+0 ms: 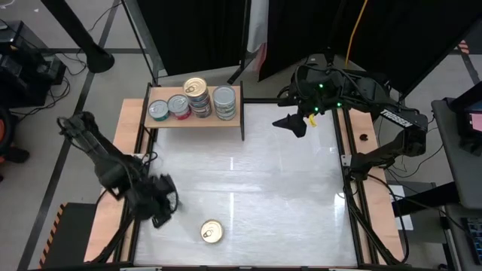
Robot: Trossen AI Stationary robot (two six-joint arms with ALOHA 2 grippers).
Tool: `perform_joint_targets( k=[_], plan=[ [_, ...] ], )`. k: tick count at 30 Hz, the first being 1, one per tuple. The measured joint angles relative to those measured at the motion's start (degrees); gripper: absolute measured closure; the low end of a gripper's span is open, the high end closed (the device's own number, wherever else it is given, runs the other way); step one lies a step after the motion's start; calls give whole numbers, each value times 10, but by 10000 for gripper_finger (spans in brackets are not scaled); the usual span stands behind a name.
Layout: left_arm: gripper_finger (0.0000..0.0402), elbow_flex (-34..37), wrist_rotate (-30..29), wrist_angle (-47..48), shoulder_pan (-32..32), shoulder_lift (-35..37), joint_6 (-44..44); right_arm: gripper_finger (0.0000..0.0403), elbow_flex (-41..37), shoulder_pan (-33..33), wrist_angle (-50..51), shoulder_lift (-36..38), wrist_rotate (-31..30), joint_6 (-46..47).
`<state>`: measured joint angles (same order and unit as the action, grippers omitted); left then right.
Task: Stack canned seafood by type on shelf
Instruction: Stack the green white tuna can on top of the green white tuna cans on the shelf
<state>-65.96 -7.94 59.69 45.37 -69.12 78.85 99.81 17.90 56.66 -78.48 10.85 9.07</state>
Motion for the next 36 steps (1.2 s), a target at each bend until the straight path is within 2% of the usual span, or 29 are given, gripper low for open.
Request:
perform_joint_targets(
  k=[5, 8, 12, 18, 23, 27, 31, 36],
  plan=[
    [136, -4, 0, 173, -54, 33, -242, 7, 0, -2, 0, 2, 0, 67],
    [87, 2, 0, 260, -76, 41, -369, 7, 0, -12, 0, 6, 0, 103],
    [56, 46, 7, 244, -99, 61, -516, 7, 0, -34, -1, 10, -5, 137],
    [47, 120, 53, 138, -116, 73, -613, 7, 0, -68, -3, 10, -11, 193],
    [47, 162, 77, 45, -116, 72, -661, 7, 0, -104, -3, 10, -62, 221],
    [47, 200, 75, -17, -116, 69, -677, 7, 0, -118, -11, 7, -94, 244],
    [52, 240, 95, -74, -116, 66, -676, 7, 0, -126, -37, 1, -99, 265],
    [88, 266, 102, -97, -112, 64, -676, 7, 0, -139, -52, -4, -107, 277]
  ],
)
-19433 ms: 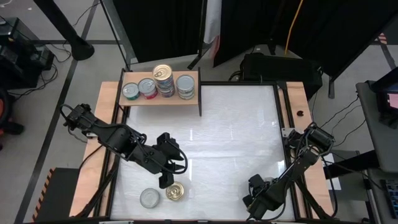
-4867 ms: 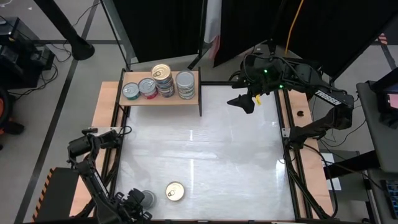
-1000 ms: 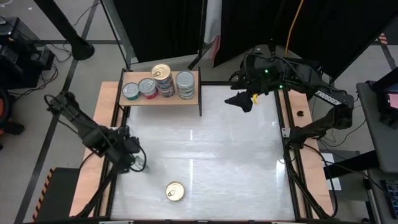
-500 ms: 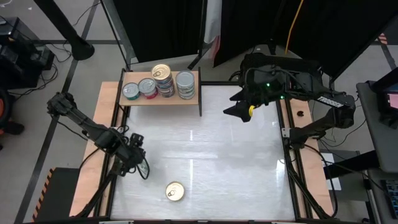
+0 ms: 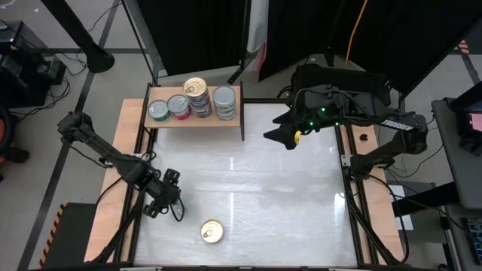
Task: Stack canned seafood by type on shelf
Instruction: Stack the green white tuna can on top of the green white tuna cans on the shelf
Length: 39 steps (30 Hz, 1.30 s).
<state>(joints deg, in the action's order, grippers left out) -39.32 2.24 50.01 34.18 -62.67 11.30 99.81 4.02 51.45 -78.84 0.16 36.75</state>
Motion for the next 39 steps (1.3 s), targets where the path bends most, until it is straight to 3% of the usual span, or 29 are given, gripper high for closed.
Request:
perform_joint_targets(
  k=[6, 15, 21, 26, 31, 33, 35, 39],
  plan=[
    [159, 33, 25, -63, 1, 0, 4, 7, 0, 0, -8, -6, -7, 1],
    [252, 33, -13, -165, -11, 0, 89, 7, 0, 0, -7, -6, -49, -3],
    [253, 15, -87, -175, -28, 1, 226, 7, 0, 3, -11, -6, -67, -24],
    [253, -56, -200, -167, -59, 26, 307, 7, 0, 12, -60, -6, -64, -34],
    [253, -172, -435, -190, -127, 52, 357, 7, 0, 40, -145, -6, -66, -48],
    [253, -206, -527, -245, -160, 53, 360, 7, 0, 57, -188, -6, -79, -48],
    [253, -226, -579, -323, -200, 53, 359, 7, 0, 75, -227, -6, -89, -50],
    [253, -232, -598, -523, -278, 41, 362, 7, 0, 113, -265, -6, -89, -60]
  ],
)
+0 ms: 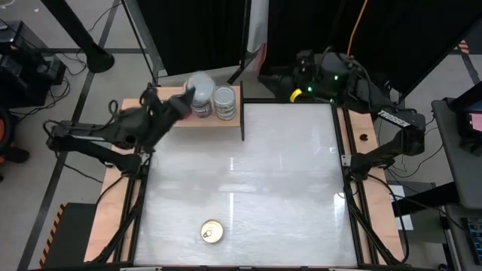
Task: Stack canned seafood by type on shelf
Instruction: Stack the green white tuna can on top of the green white tuna cans on the shelf
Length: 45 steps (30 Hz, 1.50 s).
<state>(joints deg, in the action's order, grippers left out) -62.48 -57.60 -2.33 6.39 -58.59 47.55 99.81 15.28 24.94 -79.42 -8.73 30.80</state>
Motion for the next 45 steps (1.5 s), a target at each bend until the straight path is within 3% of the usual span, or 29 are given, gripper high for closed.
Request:
perform_joint_targets(
  k=[2, 7, 12, 18, 27, 33, 41, 45],
  plan=[
    [253, 0, 1, -92, -25, -15, 0, 7, 0, 21, -7, 0, 31, 7],
    [253, 0, 5, -246, -58, -63, 60, 7, 0, 84, -69, -35, 212, 32],
    [253, 0, 30, -306, -69, -120, 135, 7, 0, 104, -116, -77, 276, -9],
    [253, 0, 52, -425, -63, -183, 131, 7, -1, 133, -131, -115, 377, 146],
    [253, 0, 50, -455, -67, -207, 117, 16, 0, 141, -144, -133, 390, 241],
    [253, 1, 51, -433, -78, -207, 120, 77, 0, 139, -179, -156, 406, 317],
    [253, 1, 57, -432, -96, -206, 121, 216, 0, 139, -233, -171, 398, 376],
    [218, 1, 59, -432, -99, -206, 121, 280, 0, 139, -233, -171, 398, 375]
  ],
)
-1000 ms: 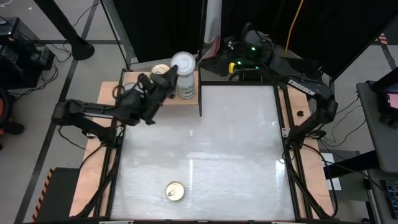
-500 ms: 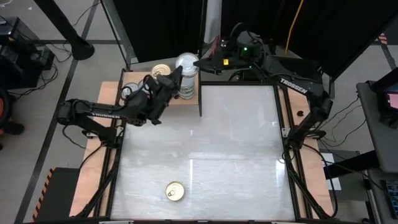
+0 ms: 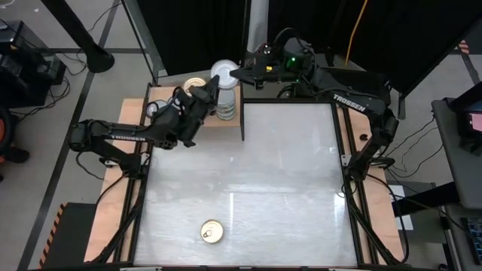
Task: Stack canned seafood by type on shelf
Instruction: Stack the green white tuna can on top of the green white tuna cans on the shelf
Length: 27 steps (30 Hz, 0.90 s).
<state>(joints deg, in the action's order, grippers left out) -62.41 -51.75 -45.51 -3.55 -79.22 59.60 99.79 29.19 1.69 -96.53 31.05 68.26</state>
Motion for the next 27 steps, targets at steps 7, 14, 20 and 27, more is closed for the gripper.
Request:
perform_joint_targets(
  k=[7, 14, 20, 27],
  plan=[
    [189, 0, 35, 45, 0, 7, -1, 281, 0, 9, -4, 0, -8, -1],
    [186, 0, 59, 194, 35, 59, -5, 263, 0, 36, -7, 18, -1, -2],
    [185, 0, 175, 448, 91, 133, 7, 272, 0, 46, 33, 3, -1, -47],
    [185, 0, 246, 615, 206, 150, 32, 262, 0, 45, 73, -41, -8, -94]
  ],
)
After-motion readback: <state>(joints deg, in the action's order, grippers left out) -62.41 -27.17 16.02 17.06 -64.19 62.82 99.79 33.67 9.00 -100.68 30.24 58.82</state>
